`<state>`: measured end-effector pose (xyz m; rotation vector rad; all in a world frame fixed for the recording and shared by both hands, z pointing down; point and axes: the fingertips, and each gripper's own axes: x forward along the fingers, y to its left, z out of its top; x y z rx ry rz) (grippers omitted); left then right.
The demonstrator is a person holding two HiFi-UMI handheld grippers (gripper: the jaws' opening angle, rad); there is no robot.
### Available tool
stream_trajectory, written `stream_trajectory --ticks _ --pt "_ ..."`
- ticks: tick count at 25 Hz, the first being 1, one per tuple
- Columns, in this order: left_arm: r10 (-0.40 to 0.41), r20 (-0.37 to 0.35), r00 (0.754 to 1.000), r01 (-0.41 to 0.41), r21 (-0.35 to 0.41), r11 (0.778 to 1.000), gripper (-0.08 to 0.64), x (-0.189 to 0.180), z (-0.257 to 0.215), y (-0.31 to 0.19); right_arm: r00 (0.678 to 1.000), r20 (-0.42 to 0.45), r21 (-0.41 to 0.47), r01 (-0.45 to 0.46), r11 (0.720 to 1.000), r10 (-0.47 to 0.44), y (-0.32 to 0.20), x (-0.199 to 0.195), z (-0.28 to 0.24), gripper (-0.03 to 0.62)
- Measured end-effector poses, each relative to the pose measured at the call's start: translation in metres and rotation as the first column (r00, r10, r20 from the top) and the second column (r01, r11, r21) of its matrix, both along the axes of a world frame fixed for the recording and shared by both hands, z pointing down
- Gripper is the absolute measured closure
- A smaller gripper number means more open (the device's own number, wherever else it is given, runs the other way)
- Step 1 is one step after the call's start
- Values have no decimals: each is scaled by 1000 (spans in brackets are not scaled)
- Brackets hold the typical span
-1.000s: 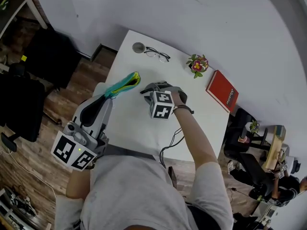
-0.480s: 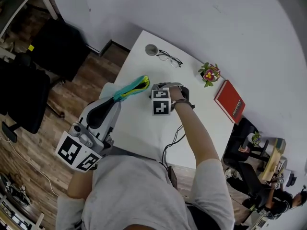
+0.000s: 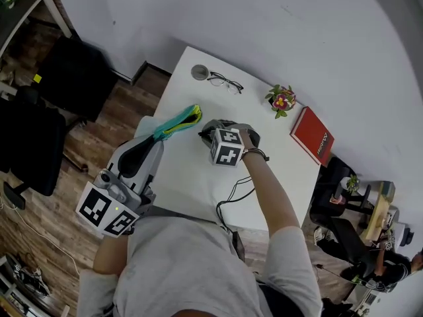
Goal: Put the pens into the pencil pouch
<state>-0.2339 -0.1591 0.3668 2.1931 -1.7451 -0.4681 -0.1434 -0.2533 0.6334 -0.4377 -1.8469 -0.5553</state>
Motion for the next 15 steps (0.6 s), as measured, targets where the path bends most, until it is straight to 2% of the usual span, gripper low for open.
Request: stream_trajectory --ticks 2,3,5,6,8,10,13,15 --pt "17 0 1000 -17 6 1000 515 3 -1 -3 987 113 -47 -108 993 112 -3 -6 -21 520" --pt "26 0 1000 -26 10 1000 515 5 -2 -5 971 170 -72 -160 985 170 -7 -7 -31 520" --pt "47 0 999 -47 18 999 515 11 -4 -9 915 279 -129 -264 956 290 -14 -6 -55 520" --pt "59 1 998 -59 23 998 515 14 -6 -10 873 331 -166 -319 933 357 -18 -4 -67 520" --pt "82 3 997 -82 33 996 515 21 -10 -13 755 419 -266 -428 864 503 -26 4 -93 520" --pt "106 6 994 -107 40 993 515 29 -12 -16 609 483 -376 -505 777 630 -35 18 -118 520" --pt "144 16 989 -145 52 988 515 44 -17 -20 373 558 -523 -536 663 741 -45 42 -160 520" --pt "170 22 985 -171 57 984 515 55 -19 -23 239 588 -590 -526 612 773 -48 60 -188 520"
